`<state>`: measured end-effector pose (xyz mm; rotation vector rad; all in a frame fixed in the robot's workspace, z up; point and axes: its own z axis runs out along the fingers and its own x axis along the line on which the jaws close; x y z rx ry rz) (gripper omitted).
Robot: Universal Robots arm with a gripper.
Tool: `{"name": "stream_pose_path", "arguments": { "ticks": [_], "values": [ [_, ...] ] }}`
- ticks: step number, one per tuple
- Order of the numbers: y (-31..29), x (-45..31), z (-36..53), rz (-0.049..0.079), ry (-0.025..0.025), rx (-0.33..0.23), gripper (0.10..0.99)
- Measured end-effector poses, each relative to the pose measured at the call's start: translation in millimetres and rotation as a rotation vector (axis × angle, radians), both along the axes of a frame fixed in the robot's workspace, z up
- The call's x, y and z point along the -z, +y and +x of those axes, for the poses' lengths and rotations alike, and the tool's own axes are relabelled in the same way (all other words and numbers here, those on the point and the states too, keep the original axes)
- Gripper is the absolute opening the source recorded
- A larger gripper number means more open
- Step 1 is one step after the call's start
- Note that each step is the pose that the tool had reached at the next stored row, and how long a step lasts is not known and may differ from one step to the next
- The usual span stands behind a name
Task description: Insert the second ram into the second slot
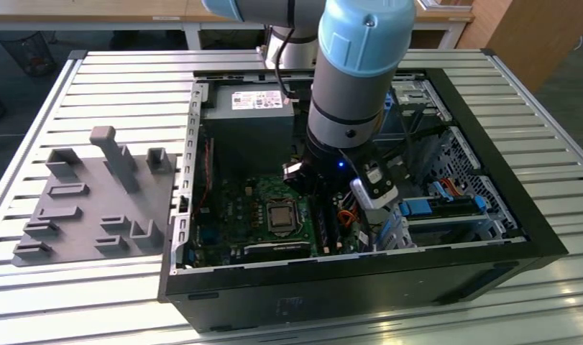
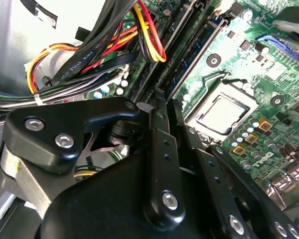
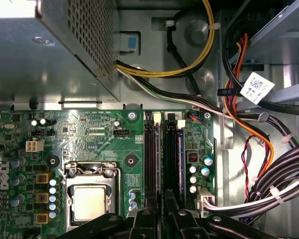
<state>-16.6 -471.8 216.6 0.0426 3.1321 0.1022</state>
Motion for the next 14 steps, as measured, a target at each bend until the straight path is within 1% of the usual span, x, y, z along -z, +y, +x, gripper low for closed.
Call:
{"name": "stream_pose_path", "arguments": {
  "ticks": [5,8,10,11,12,13,14],
  "values": [
    [0.0,-5.5,0.0,0.000,0.0000,0.000,0.208],
    [0.0,-10.5,0.0,0.000,0.0000,0.000,0.208],
    [0.1,-10.7,0.0,0.000,0.0000,0.000,0.208],
    [0.1,-10.7,0.0,0.000,0.0000,0.000,0.196],
    [0.1,-10.7,0.0,0.000,0.0000,0.000,0.129],
    [0.1,-10.7,0.0,0.000,0.0000,0.000,0.129],
    [0.0,-10.7,0.0,0.000,0.0001,0.000,0.106]
  ]
}}
